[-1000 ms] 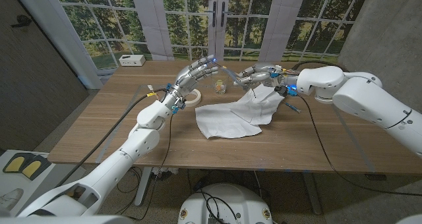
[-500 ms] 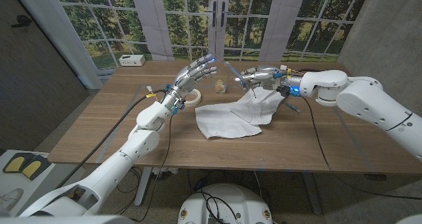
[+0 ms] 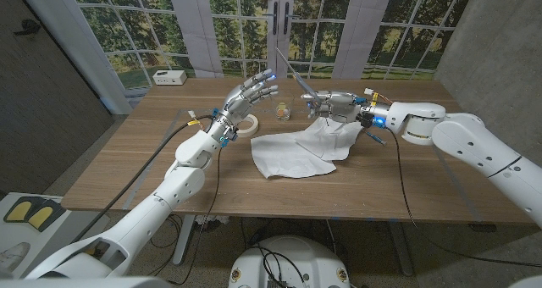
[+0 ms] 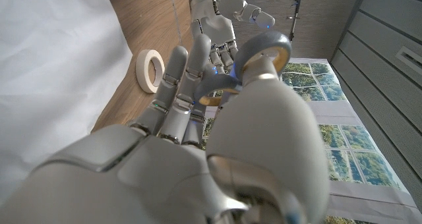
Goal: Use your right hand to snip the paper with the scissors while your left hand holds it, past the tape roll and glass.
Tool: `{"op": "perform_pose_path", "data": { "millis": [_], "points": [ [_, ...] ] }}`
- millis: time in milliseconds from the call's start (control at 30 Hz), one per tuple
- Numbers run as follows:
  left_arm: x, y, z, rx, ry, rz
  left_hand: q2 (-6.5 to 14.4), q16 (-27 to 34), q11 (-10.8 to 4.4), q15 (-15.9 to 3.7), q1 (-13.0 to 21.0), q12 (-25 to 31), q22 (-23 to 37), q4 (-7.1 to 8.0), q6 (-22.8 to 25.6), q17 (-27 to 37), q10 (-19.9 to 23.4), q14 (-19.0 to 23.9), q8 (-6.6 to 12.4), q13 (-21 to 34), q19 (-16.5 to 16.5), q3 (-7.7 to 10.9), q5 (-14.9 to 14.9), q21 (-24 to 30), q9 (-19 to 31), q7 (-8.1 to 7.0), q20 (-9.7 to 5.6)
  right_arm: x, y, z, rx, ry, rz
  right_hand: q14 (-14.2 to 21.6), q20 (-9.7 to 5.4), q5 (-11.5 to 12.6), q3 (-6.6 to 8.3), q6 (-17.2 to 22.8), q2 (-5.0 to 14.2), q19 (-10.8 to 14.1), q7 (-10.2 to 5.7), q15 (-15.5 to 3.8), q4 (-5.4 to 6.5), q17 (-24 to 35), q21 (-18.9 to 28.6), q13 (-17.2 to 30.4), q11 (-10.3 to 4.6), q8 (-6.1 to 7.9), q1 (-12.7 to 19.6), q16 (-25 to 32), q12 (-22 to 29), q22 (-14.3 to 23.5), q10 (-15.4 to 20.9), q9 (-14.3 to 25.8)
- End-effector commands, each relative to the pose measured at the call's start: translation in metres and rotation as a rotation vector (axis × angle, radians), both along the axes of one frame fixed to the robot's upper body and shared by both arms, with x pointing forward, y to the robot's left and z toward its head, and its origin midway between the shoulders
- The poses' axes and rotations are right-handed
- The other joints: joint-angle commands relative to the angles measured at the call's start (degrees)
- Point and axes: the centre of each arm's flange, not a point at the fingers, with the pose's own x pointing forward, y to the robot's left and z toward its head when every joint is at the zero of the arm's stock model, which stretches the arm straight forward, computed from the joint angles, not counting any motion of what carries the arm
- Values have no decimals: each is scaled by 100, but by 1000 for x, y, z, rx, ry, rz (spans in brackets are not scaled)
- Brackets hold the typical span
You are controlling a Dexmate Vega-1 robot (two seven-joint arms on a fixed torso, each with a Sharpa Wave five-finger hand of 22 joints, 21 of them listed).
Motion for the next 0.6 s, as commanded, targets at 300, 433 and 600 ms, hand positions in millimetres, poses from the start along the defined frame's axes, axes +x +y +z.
{"op": "perform_pose_path", "data": {
  "millis": [300,433,600],
  "points": [
    [2,-6,4,9,3,-7,77,36,18,-892,-6,44,22,-9,90,13,11,-6,65,8,-7,-23,33,-17,20,13,-58,3,5,-18,169,73,54,48,-632,-18,89,18,302,-48,21,-790,87,-49,194,25,-1153,-52,249,99,46,-79,1160,62],
    [2,-6,5,9,4,-5,87,39,18,-892,-4,49,23,-7,104,13,19,-1,73,8,-7,-24,35,-17,21,13,-60,2,8,-21,207,95,78,42,-631,-21,93,25,301,-53,22,-789,89,-63,238,-4,-1135,-67,245,115,43,-106,1187,64],
    [2,-7,4,9,7,-5,105,43,17,-893,2,55,24,-4,130,14,30,8,85,9,-6,-25,40,-17,21,14,-60,3,9,-27,256,118,97,49,-651,-25,96,48,293,-55,8,-792,87,-86,300,-18,-1153,-87,241,140,35,-147,1173,59]
  ]
}}
